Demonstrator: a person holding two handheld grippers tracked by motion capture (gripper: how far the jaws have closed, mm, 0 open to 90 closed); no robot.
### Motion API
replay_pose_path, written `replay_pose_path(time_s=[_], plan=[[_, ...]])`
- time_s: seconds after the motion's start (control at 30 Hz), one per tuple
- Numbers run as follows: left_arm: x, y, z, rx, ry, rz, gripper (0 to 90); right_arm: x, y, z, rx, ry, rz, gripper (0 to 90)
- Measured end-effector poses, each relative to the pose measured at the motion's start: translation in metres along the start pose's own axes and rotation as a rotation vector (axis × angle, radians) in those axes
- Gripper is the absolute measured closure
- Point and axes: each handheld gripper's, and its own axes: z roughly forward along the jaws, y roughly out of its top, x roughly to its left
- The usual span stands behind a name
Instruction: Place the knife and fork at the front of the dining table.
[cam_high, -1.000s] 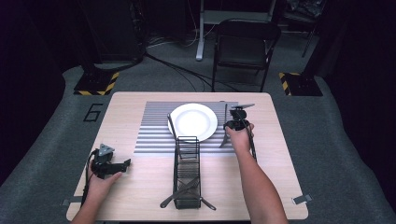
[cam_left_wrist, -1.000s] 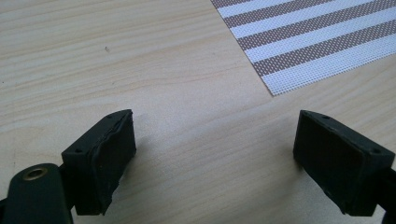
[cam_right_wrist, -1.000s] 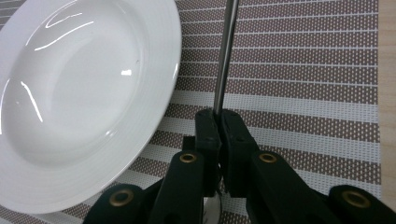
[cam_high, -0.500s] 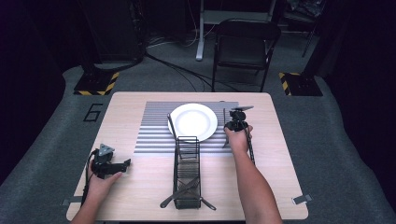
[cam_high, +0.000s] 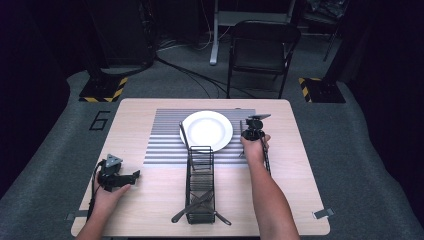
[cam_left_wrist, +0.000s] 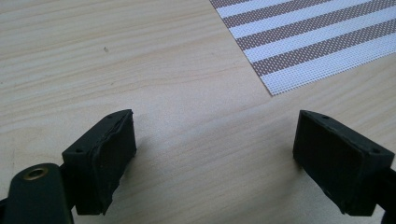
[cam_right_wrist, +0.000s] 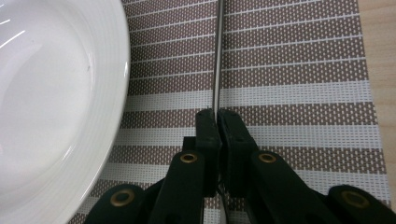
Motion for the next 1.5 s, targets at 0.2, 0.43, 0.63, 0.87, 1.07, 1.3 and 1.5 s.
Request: replay_pose_path(time_s=[0.2,0.43,0.63,0.87,1.07,1.3,1.5], plan=[[0.0,0.0,0.0,-0.001,0.001,-0.001,12.9,-0.002,-0.001,0.002,-0.003,0.014,0.059,87.5],[0.0,0.0,0.0,0.0,0.0,0.0,12.9,0.0,-0.001,0.003,-0.009,0.009,0.065,87.4],[0.0,0.0,0.0,0.0,0.0,0.0,12.9,0.0,-0.001,0.003,-0.012,0.006,0.075,87.2],[0.0,0.0,0.0,0.0,0.0,0.0,12.9,-0.002,-0.001,0.001,-0.019,-0.001,0.084,84.8],[0.0,0.0,0.0,-0.005,-0.002,0.003,13.3,-0.01,-0.003,-0.001,-0.012,0.0,0.105,81.8],[-0.001,0.0,0.0,-0.004,0.0,0.004,13.3,-0.018,-0.003,-0.005,-0.026,0.022,0.116,80.3],[-0.001,0.0,0.0,-0.003,0.0,0.004,13.3,-0.018,-0.003,-0.009,-0.037,0.025,0.104,78.4]])
